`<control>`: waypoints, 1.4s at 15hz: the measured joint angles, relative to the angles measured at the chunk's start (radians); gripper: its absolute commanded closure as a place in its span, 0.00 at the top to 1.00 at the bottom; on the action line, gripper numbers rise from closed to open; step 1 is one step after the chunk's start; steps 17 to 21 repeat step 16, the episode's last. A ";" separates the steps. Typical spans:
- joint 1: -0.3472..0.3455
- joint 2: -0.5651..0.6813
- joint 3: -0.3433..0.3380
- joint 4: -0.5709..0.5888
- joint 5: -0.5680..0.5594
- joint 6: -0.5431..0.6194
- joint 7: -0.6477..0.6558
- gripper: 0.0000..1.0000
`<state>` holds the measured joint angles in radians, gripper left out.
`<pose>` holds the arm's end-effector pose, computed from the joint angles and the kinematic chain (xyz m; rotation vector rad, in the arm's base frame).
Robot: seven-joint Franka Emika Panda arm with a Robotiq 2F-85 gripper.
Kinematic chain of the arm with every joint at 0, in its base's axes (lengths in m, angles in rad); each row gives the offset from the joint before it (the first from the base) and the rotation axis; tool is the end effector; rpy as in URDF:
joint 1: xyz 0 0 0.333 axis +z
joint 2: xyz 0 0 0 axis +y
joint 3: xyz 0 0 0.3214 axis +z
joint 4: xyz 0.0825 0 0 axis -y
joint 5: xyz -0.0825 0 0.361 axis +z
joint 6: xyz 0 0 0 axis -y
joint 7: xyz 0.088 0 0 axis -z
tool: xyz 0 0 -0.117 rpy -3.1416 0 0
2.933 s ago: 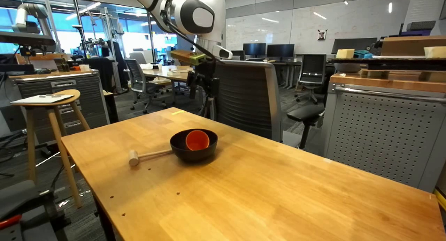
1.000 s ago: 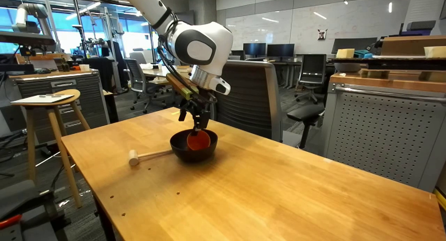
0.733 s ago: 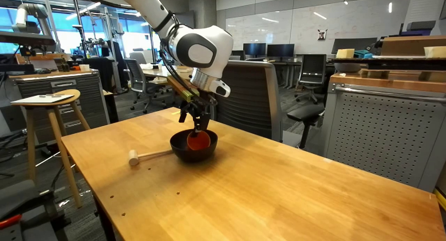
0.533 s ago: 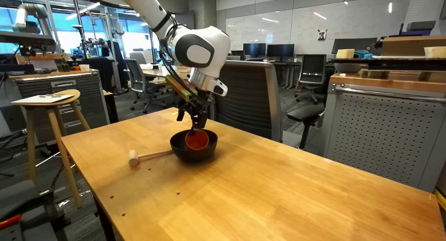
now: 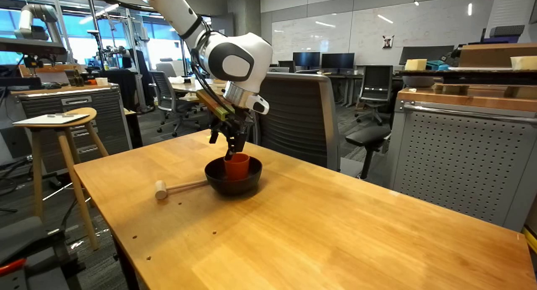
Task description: Put the orange cup in the black bowl
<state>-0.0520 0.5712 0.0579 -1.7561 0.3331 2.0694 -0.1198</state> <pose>0.6200 0.0208 0.2390 -2.8035 0.1096 0.3391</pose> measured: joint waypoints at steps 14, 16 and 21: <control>-0.002 -0.339 -0.039 -0.049 -0.262 -0.069 -0.035 1.00; -0.001 -0.337 -0.039 -0.051 -0.262 -0.071 -0.034 1.00; -0.001 -0.337 -0.039 -0.051 -0.262 -0.071 -0.034 1.00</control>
